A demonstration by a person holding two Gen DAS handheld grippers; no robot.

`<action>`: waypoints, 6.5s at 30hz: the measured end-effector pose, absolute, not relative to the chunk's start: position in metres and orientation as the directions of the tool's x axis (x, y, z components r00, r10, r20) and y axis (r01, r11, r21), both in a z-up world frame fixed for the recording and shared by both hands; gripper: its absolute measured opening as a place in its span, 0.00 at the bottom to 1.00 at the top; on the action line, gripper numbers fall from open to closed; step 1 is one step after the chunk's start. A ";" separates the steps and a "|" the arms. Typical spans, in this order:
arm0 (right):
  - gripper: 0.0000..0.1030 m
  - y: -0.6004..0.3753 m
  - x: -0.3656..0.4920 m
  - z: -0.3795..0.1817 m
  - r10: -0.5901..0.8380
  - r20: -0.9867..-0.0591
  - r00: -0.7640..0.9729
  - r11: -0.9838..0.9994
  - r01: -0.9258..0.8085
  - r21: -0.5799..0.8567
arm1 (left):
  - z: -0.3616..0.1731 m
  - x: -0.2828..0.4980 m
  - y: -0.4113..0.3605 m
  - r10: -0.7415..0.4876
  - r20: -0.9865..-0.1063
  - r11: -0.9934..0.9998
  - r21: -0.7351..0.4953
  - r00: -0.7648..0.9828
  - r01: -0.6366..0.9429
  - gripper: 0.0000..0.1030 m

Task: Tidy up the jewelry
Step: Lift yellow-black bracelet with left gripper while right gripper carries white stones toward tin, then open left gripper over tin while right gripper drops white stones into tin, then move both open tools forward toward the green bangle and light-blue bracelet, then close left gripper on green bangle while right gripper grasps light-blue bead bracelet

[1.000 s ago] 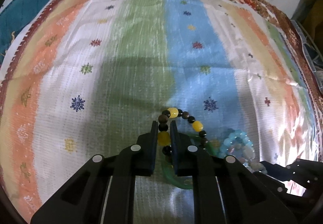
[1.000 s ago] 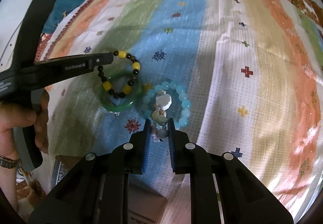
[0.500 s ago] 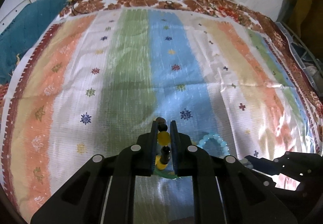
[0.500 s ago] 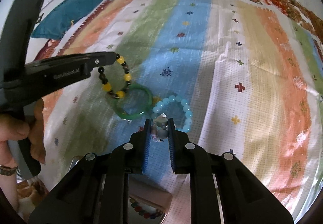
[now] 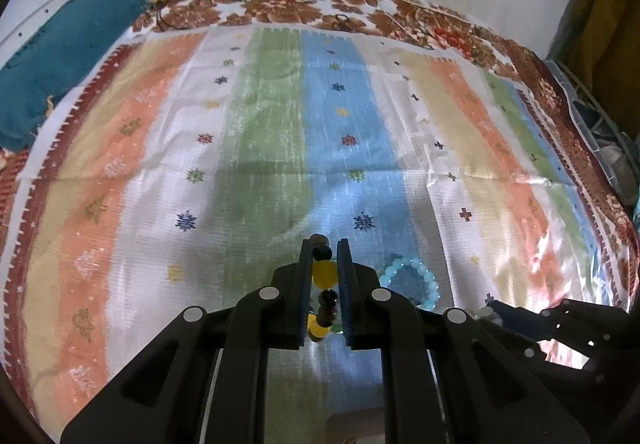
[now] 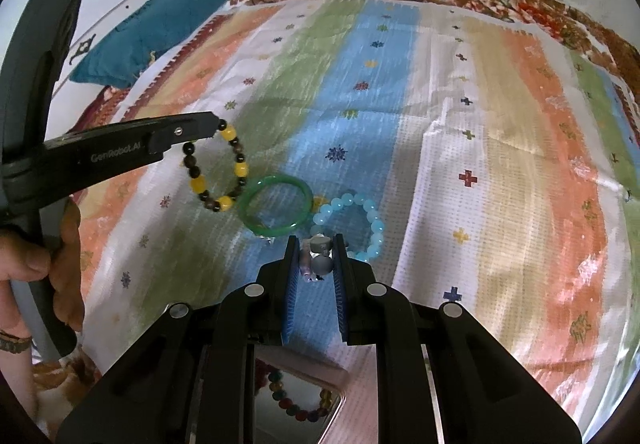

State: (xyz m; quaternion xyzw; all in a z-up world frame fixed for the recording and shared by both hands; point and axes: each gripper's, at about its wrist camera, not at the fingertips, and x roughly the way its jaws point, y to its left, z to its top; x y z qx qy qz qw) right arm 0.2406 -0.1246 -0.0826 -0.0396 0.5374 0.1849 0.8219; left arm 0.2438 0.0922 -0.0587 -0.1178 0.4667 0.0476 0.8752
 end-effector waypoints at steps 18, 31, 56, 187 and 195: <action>0.17 -0.139 0.214 -0.062 0.280 -0.873 0.400 0.929 -0.343 0.141 | -0.036 0.216 0.064 0.024 -0.795 0.985 -0.084 0.606 -0.149 0.11; 0.17 -0.131 0.186 -0.040 0.305 -0.834 0.460 0.917 -0.380 0.125 | -0.014 0.190 0.054 0.000 -0.756 0.986 -0.110 0.655 -0.127 0.11; 0.17 -0.134 0.147 -0.030 0.334 -0.804 0.492 0.901 -0.417 0.119 | 0.008 0.116 0.027 -0.061 -0.680 0.982 -0.172 0.731 -0.078 0.11; 0.19 -0.147 0.302 -0.176 0.042 -0.969 0.244 0.980 -0.199 -0.007 | -0.166 0.272 0.092 0.138 -0.937 0.977 0.076 0.321 -0.199 0.33; 0.12 -0.151 0.298 -0.171 0.063 -0.968 0.241 0.979 -0.205 0.012 | -0.161 0.267 0.096 0.115 -0.938 0.977 0.048 0.327 -0.208 0.07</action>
